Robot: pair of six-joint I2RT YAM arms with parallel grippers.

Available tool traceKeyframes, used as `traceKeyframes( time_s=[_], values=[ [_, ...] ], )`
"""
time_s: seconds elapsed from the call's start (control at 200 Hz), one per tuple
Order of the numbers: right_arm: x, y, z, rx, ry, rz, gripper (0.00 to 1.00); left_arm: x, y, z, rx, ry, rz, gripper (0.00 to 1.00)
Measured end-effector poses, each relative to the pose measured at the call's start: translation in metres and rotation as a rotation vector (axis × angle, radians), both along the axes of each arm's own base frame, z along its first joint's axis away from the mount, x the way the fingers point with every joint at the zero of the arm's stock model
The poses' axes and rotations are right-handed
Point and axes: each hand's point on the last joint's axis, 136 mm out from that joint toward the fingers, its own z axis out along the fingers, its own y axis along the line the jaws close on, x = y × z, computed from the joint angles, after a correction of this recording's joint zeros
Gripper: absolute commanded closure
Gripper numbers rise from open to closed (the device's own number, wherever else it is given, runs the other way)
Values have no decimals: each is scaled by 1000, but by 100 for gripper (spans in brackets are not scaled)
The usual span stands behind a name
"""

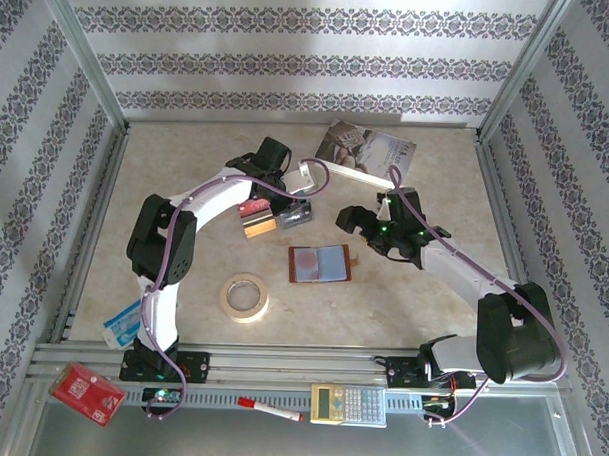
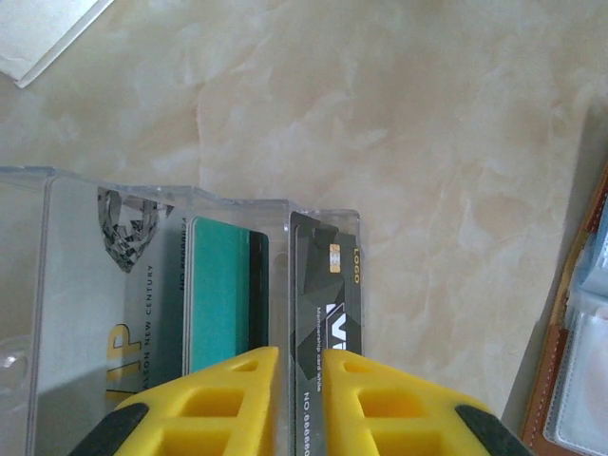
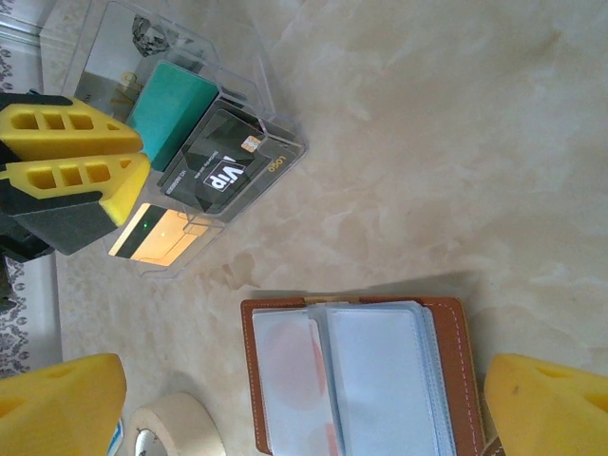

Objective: Take the credit cards out of the card holder

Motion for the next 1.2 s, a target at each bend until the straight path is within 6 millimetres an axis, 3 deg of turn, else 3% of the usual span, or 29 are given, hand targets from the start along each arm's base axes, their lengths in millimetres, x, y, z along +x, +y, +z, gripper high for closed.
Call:
traceKeyframes(
  time_s=[0.2,0.32,0.465,0.575,0.649,0.749,0.944,1.034,1.199],
  values=[
    [0,0,1,0,-1,1,5,3,-2,3,-20,-6,25,75],
    [-4,-1,6,-19,-10,2,7,0,3,12,-53,-12,95,63],
    [-12,10,25,-93,-64,42,10,-13,19,52,-146,-69,255,41],
    [-22,31,36,-155,-102,112,12,-23,38,83,-235,-122,415,33],
    [-31,46,35,-203,-113,166,15,-29,54,94,-293,-142,543,27],
    [-44,63,21,-286,-100,241,16,-40,79,91,-342,-124,707,20],
    [-71,75,-35,-502,2,374,21,-58,132,67,-425,2,993,9],
    [-78,79,-55,-584,43,417,23,-62,138,58,-463,69,1046,9],
    [-84,79,-76,-672,81,454,26,-79,129,36,-473,188,1046,9]
  ],
)
